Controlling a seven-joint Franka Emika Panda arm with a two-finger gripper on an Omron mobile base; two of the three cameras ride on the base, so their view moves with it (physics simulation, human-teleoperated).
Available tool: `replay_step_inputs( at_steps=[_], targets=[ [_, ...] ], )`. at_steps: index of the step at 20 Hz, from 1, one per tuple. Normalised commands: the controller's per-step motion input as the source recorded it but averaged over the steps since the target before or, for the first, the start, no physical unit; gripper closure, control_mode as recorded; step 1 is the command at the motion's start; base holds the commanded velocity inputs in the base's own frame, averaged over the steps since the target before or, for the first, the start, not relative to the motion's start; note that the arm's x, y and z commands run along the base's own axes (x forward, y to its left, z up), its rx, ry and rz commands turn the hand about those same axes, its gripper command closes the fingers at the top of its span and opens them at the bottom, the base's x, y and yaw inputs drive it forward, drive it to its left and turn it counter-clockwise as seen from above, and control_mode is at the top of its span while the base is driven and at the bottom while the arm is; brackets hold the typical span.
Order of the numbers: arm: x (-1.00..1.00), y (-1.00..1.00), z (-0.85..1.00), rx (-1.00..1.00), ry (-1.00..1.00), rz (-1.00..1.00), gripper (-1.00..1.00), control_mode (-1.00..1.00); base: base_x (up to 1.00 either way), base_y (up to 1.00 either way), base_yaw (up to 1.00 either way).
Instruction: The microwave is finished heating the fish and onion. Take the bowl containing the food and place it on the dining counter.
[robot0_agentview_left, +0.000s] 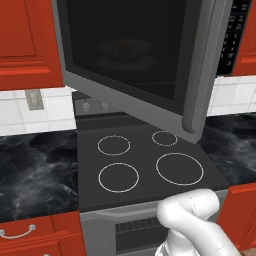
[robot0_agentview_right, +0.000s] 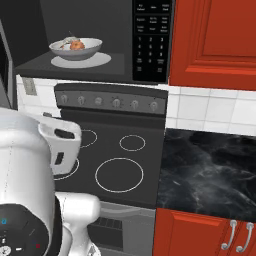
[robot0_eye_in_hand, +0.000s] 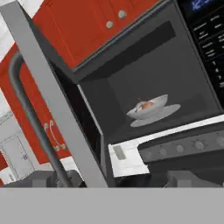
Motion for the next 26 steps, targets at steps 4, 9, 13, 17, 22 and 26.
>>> replay_step_inputs(
  at_steps=[4,9,13,17,22,26],
  targets=[
    [0.89,-0.03,-0.65,0.44,0.76,0.16,-1.0,-1.0,0.0,0.0,0.0],
    [0.76,0.47,-0.13,0.33,0.49,0.0,-1.0,-1.0,0.0,0.0,0.0],
    [0.69,0.69,-0.05,0.05,0.4,0.0,-1.0,-1.0,0.0,0.0,0.0],
    [0.38,1.0,-0.33,0.1,0.25,0.0,-1.0,-1.0,0.0,0.0,0.0],
    [0.1,1.0,-0.09,0.14,0.22,0.0,-1.0,-1.0,0.0,0.0,0.0],
    [-0.11,0.89,0.0,0.2,0.3,0.12,-1.0,-1.0,0.0,0.0,0.0]
  ],
)
